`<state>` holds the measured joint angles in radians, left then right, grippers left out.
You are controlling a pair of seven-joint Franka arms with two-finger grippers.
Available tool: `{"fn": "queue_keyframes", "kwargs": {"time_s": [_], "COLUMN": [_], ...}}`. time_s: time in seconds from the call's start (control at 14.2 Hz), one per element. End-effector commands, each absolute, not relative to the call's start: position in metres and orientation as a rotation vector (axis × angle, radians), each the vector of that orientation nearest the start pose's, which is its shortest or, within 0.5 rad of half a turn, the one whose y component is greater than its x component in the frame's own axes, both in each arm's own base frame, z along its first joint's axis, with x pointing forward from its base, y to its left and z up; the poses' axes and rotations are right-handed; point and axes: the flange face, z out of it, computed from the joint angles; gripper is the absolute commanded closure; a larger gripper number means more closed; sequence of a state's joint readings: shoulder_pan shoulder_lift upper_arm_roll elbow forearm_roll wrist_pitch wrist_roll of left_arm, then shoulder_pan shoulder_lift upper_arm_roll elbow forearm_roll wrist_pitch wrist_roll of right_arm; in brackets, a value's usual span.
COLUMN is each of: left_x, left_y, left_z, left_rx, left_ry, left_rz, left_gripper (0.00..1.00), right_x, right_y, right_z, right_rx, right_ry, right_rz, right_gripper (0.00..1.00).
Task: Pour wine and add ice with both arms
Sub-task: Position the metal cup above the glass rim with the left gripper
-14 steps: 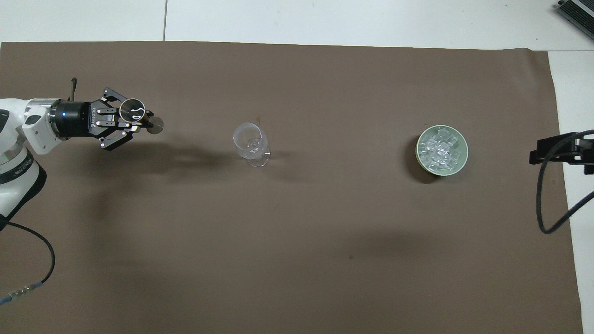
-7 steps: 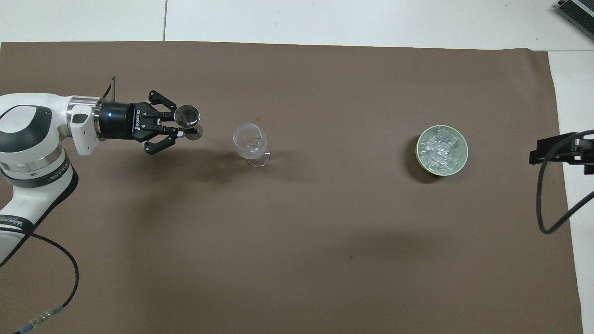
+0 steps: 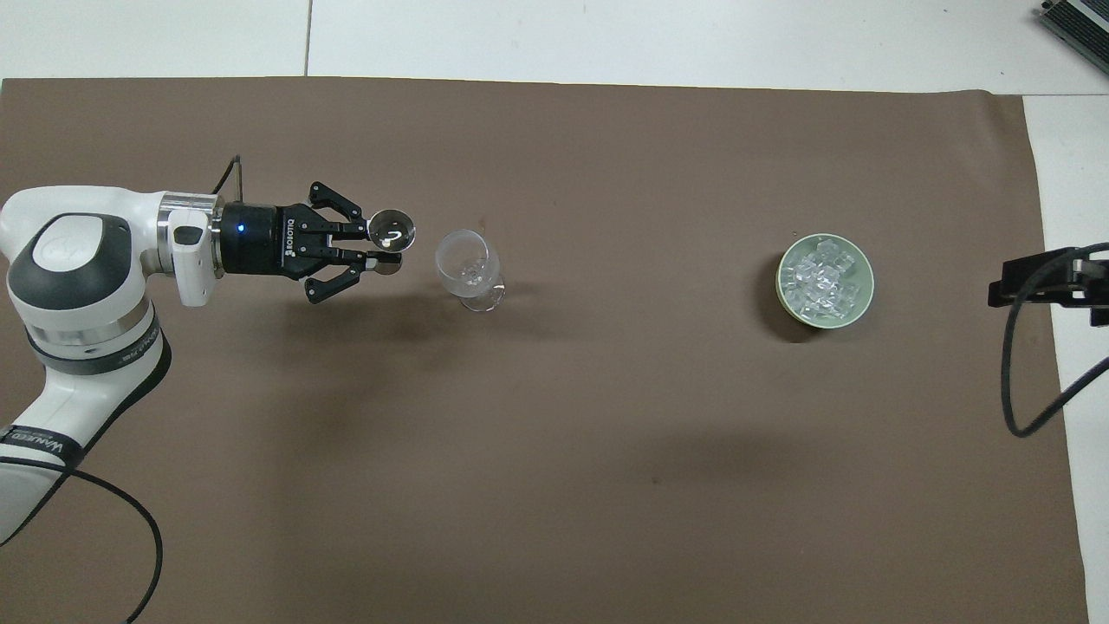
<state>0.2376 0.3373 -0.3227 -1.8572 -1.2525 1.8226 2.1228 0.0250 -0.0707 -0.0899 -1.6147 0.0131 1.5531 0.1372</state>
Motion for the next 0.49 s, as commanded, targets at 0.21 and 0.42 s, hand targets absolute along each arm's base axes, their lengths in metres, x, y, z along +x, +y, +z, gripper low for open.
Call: {"fn": "queue_keyframes", "kwargs": {"time_s": [0.21,0.42], "left_x": [0.6002,0.5999], "left_y": [-0.1179,-0.1248], "left_z": [0.3985,0.4006], "left_rx": [1.504,1.513], "left_ry": [-1.42,-1.427], "left_rz": [1.039,1.019], "left_gripper": [0.97,0.98], "right_x": [0.5224,0.5224], "right_y": [-0.0357,-0.0357], "right_z": [0.6412,0.6412], "right_rx": [-3.089,-3.089], "right_ry": [0.295,0.298], "right_rz": [-0.008,-0.007], "right_gripper": [0.0,0.0]}}
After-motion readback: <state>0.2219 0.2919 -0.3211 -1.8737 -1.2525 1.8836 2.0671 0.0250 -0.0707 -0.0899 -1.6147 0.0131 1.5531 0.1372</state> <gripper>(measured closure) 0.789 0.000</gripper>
